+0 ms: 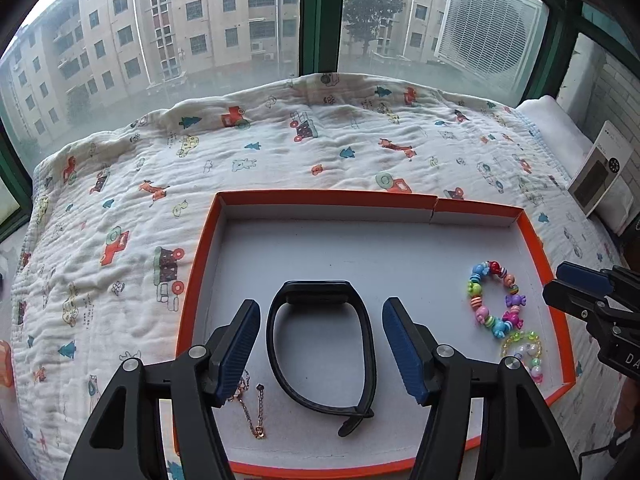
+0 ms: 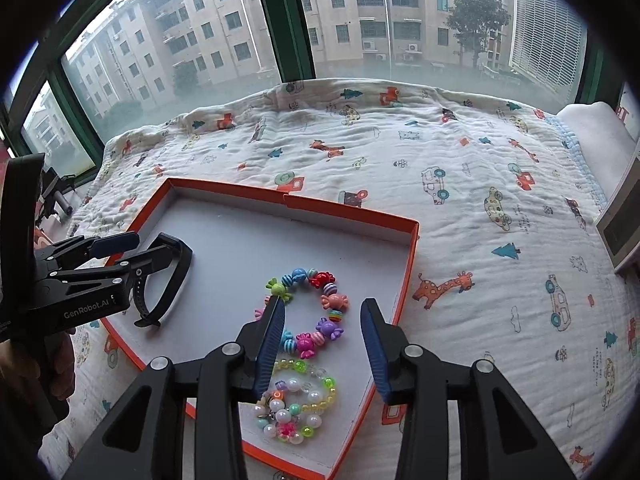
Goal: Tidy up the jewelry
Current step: 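Open the left tool in the tray while the right tool releases the candy bracelet, then move the open left tool toward the silver hoop earrings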
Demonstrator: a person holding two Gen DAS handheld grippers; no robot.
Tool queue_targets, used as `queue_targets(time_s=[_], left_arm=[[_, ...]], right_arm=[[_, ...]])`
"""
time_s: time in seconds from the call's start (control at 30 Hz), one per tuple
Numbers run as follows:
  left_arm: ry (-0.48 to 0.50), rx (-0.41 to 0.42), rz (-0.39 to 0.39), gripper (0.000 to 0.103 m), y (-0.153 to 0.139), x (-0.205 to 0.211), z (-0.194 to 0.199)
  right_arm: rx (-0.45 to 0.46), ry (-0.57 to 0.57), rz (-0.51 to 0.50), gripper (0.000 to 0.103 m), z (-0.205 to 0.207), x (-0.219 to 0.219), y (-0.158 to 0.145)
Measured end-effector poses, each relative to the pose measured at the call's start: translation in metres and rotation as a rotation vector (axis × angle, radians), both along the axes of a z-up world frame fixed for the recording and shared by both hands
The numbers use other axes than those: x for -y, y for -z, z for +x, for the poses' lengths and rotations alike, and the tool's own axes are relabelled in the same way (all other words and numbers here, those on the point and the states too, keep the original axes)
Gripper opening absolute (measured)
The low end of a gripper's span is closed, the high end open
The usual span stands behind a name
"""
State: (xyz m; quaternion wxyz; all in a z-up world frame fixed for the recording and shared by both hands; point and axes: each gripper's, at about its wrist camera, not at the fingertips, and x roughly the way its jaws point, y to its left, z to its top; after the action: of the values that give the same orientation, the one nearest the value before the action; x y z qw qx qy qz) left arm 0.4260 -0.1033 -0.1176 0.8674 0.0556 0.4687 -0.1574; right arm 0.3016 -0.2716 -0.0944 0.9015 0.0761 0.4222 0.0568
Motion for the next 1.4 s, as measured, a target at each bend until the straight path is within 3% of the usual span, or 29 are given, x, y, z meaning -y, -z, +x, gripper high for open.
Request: queue_targets(time_s=[0.2, 0.33, 0.5, 0.67, 0.8, 1.1, 1.4], left_arm=[[0.058, 0.037, -0.014, 0.068, -0.032, -0.011, -0.052], [0.140, 0.042, 0.013, 0.068, -0.038, -0.015, -0.098], [0.284, -0.003, 0.048, 0.068, -0.023, -0.016, -0.160], [0.382, -0.062, 0.086, 0.068, 0.000, -0.013, -0.194], [0.392, -0.096, 0.111, 0.068, 0.018, -0.016, -0.197], [0.394, -0.132, 0.080, 0.068, 0.031, -0.027, -0.186], [0.405, -0.107, 0.054, 0.068, 0.031, -0.028, -0.183]], right_arm=[[0.020, -0.041, -0.023, 0.045, -0.032, -0.012, -0.014], [0.020, -0.060, -0.012, 0.045, -0.054, -0.018, -0.017], [0.018, -0.082, -0.005, 0.045, -0.080, -0.025, -0.014], [0.010, -0.082, 0.030, 0.045, -0.099, -0.028, -0.007], [0.001, -0.078, 0.055, 0.045, -0.107, -0.028, -0.002], [-0.014, -0.065, 0.077, 0.045, -0.109, -0.028, 0.006], [-0.029, -0.070, 0.057, 0.045, -0.111, -0.030, 0.014]])
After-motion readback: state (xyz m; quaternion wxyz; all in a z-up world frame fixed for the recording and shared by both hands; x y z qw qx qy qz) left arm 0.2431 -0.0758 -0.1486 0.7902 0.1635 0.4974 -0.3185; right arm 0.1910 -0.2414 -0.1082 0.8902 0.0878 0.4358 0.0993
